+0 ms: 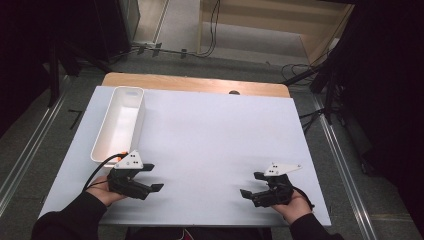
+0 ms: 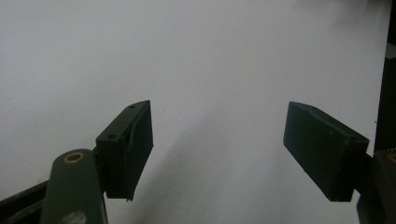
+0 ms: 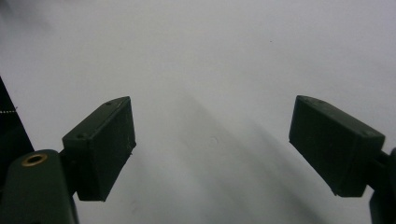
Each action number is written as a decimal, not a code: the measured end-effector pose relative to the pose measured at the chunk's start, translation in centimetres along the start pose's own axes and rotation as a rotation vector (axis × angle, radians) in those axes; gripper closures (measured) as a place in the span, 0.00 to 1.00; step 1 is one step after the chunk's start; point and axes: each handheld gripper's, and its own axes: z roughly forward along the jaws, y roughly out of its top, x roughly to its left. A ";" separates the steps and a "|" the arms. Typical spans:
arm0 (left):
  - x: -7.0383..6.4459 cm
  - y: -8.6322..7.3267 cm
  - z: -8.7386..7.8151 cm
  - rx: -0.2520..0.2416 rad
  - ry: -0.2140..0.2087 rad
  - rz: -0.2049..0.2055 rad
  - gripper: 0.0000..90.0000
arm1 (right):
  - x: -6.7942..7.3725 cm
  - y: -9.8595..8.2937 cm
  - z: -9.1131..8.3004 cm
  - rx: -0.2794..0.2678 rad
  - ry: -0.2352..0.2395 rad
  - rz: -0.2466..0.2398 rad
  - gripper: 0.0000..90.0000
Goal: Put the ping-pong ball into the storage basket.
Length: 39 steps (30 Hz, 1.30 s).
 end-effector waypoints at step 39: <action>-0.6 -0.8 0.5 0.001 0.000 0.087 0.23 | 0.1 0.0 0.1 0.010 -0.005 -0.015 0.15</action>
